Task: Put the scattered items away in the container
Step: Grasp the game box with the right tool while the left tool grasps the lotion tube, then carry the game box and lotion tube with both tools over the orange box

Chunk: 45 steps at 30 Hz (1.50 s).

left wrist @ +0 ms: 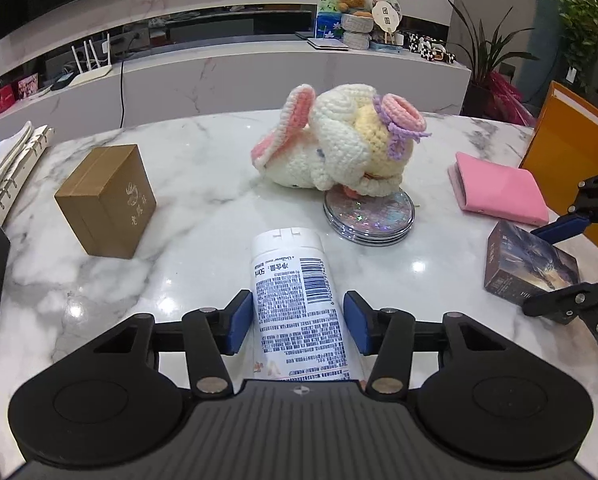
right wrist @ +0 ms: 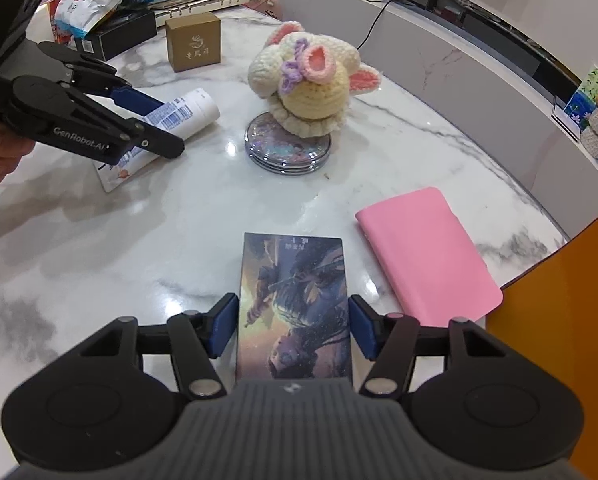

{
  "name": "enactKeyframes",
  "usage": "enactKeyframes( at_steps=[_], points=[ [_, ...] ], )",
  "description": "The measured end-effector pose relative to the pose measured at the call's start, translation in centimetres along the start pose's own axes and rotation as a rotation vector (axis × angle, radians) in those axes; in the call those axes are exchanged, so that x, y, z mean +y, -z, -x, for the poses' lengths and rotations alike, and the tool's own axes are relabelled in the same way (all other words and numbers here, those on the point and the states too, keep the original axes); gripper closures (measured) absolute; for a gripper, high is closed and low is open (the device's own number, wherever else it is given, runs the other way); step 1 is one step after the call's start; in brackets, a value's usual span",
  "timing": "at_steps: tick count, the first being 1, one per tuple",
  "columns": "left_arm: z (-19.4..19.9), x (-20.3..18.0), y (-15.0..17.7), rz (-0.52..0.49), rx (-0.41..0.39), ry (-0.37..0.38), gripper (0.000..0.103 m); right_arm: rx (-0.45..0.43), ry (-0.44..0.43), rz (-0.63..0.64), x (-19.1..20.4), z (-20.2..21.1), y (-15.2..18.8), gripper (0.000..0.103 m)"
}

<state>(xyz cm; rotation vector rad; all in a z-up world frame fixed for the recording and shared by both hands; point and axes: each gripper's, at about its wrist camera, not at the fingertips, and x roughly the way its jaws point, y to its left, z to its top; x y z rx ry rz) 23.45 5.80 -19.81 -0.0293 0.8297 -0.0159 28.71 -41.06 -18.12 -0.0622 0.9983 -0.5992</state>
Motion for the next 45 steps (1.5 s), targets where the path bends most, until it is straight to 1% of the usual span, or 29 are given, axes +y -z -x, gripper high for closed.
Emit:
enactKeyframes(
  at_steps=[2, 3, 4, 5, 6, 9, 17, 20, 23, 28, 30, 35, 40, 45],
  points=[
    [-0.3, -0.2, 0.0, -0.014, 0.0, -0.004, 0.029, -0.009, -0.007, -0.032, -0.4, -0.2, 0.0, 0.037],
    [-0.3, -0.3, 0.0, -0.011, -0.003, -0.003, 0.029, -0.009, -0.015, -0.047, -0.6, -0.3, -0.1, 0.037],
    [-0.4, -0.3, 0.0, -0.015, -0.004, -0.002, 0.029, -0.008, -0.027, -0.061, -0.7, -0.4, -0.1, 0.039],
    [-0.4, -0.3, -0.1, -0.02, -0.006, 0.002, 0.041, -0.007, -0.039, -0.077, -0.9, -0.4, -0.2, 0.041],
    [-0.4, -0.2, -0.3, -0.025, -0.009, 0.003, 0.048, -0.005, -0.042, -0.084, -0.9, -0.4, -0.2, 0.041],
    [-0.4, 0.0, -0.6, -0.018, 0.004, 0.021, 0.049, 0.006, -0.033, -0.091, -0.7, -0.5, -0.5, 0.042],
    [0.7, 0.0, -0.4, -0.034, 0.007, 0.024, 0.05, 0.015, -0.008, -0.112, -0.2, 0.4, -0.9, 0.042],
    [1.3, 0.4, -0.4, -0.008, 0.004, 0.036, 0.05, 0.008, 0.001, -0.125, -0.2, 1.1, -1.0, 0.042],
    [2.0, 0.9, -0.5, 0.001, 0.0, 0.029, 0.05, -0.002, 0.008, -0.13, -0.2, 1.9, -1.1, 0.042],
    [3.8, 2.1, -1.5, 0.04, -0.01, 0.041, 0.05, -0.013, 0.027, -0.123, -0.3, 3.4, -1.3, 0.042],
    [4.9, 2.5, -2.1, 0.034, -0.025, 0.031, 0.05, -0.025, 0.035, -0.118, -0.5, 4.1, -1.6, 0.042],
    [8.2, 3.5, -4.3, -0.019, -0.06, -0.013, 0.05, -0.077, 0.063, -0.101, -1.0, 6.9, -3.0, 0.042],
    [12.2, 4.7, -7.9, -0.038, -0.133, -0.052, 0.05, -0.134, 0.11, -0.082, -2.1, 11.1, -4.4, 0.042],
    [15.7, 3.9, -11.4, -0.092, -0.202, -0.069, 0.05, -0.19, 0.173, -0.063, -3.6, 16.0, -5.4, 0.042]
  ],
)
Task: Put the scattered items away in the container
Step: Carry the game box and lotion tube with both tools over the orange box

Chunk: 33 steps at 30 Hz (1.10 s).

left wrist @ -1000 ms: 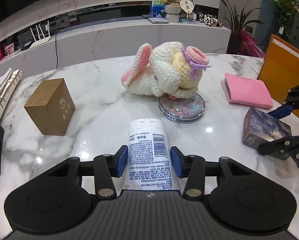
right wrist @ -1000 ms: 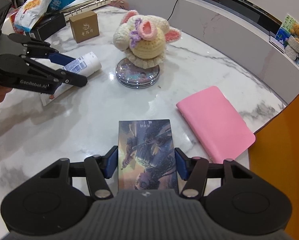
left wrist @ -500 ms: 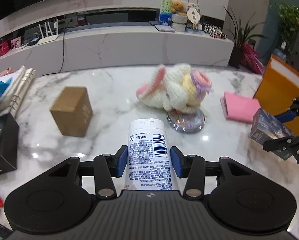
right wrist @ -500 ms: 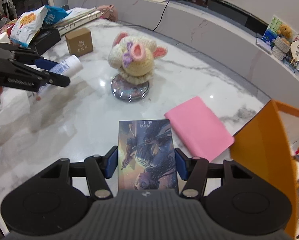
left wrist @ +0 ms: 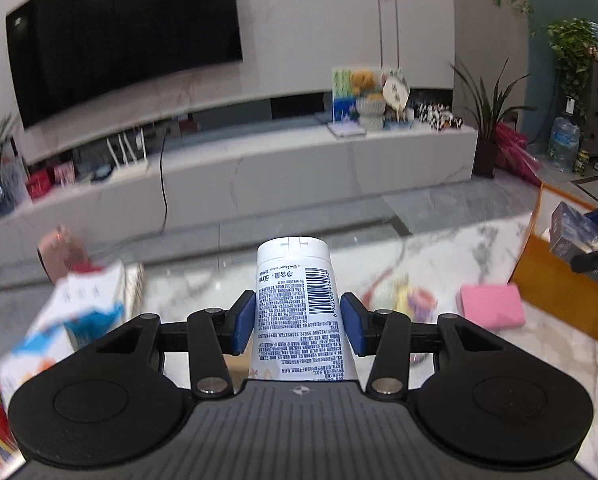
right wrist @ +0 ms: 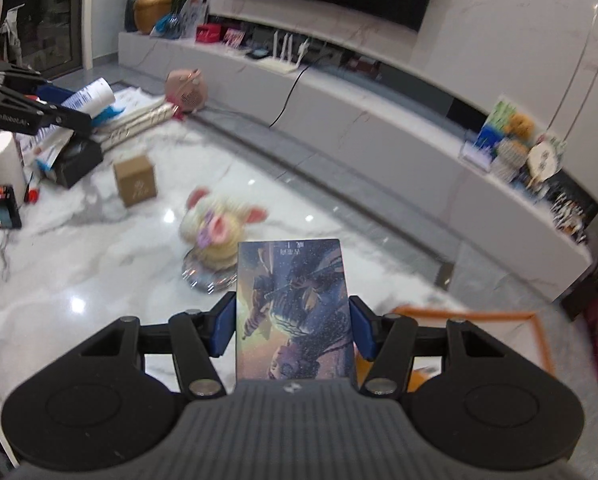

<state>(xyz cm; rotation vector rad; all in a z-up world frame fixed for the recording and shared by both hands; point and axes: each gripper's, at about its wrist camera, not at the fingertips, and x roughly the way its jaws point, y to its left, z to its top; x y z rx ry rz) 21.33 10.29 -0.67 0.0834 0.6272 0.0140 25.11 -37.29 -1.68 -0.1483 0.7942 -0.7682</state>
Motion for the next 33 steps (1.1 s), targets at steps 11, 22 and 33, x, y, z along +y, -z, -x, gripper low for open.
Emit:
enactKeyframes(
  at_steps=[11, 22, 33],
  points=[
    [2.2, -7.4, -7.5, -0.122, -0.115, 0.093, 0.05, -0.084, 0.168, 0.014, -6.3, 9.8, -1.7, 0.042],
    [1.0, -19.5, -12.0, -0.265, -0.175, 0.263, 0.05, -0.037, 0.304, -0.049, -12.7, 15.3, 3.4, 0.042],
    [-4.0, -29.1, -13.2, -0.401, -0.129, 0.369, 0.05, 0.004, 0.331, -0.097, -16.6, 15.4, 7.3, 0.042]
  ],
)
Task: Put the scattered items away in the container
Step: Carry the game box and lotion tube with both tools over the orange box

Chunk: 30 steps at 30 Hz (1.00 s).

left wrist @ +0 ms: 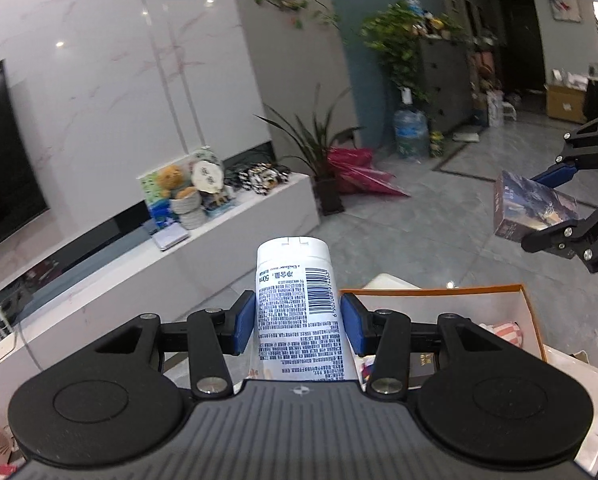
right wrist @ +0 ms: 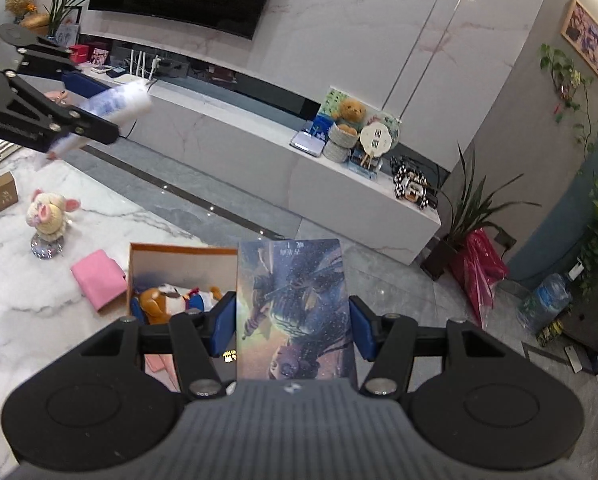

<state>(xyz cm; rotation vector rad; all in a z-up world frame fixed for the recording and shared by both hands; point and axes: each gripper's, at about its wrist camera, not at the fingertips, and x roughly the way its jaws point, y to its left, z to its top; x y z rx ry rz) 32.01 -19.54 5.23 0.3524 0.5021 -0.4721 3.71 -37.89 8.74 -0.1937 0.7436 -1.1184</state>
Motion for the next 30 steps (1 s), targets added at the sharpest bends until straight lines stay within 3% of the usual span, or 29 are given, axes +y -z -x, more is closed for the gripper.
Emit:
enactKeyframes(
  at_steps=[10, 30],
  points=[
    [-7.1, -3.0, 0.2, -0.061, 0.07, 0.077, 0.05, 0.057, -0.051, -0.012, -0.2, -6.0, 2.2, 0.042],
    [-17.8, -4.6, 3.1, -0.154, 0.253, 0.164, 0.05, 0.141, -0.143, 0.003, 1.5, -15.4, 4.5, 0.042]
  ],
)
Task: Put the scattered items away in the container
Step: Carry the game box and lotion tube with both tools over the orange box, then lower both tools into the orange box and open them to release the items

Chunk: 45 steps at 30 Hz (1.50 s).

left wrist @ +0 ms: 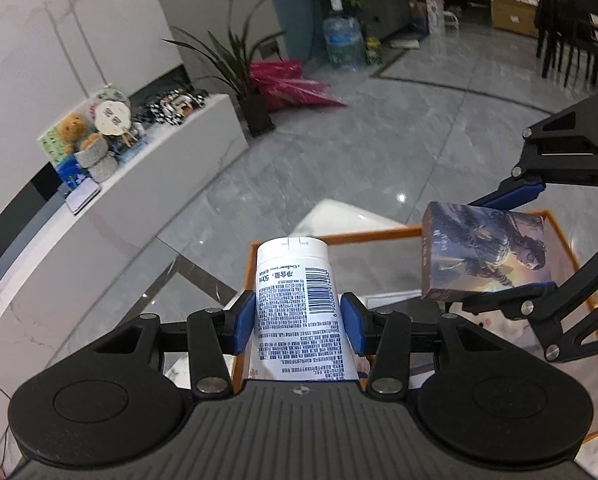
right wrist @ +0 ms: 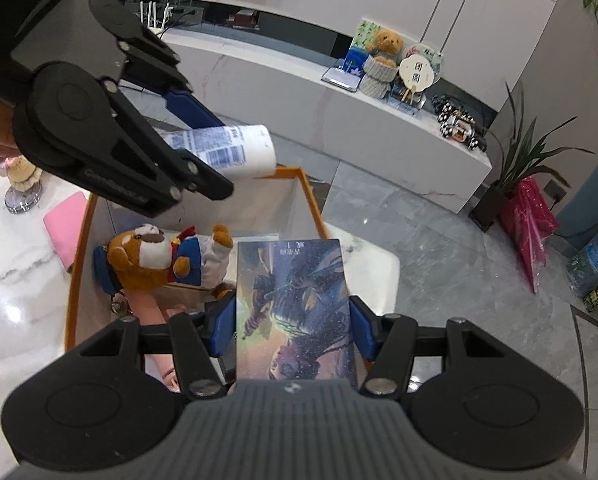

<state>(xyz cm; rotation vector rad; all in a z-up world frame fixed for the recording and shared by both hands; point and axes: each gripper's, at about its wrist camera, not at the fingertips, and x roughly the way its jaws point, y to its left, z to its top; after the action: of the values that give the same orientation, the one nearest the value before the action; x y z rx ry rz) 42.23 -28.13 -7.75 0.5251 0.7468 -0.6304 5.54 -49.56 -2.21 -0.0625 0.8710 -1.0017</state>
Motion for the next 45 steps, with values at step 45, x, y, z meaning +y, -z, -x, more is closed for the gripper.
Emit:
enactKeyframes(
  at_steps=[45],
  points=[
    [-8.4, -2.0, -0.3, -0.244, 0.18, -0.017, 0.044, 0.085, -0.081, 0.104, 1.2, -10.6, -0.5, 0.042]
  ],
)
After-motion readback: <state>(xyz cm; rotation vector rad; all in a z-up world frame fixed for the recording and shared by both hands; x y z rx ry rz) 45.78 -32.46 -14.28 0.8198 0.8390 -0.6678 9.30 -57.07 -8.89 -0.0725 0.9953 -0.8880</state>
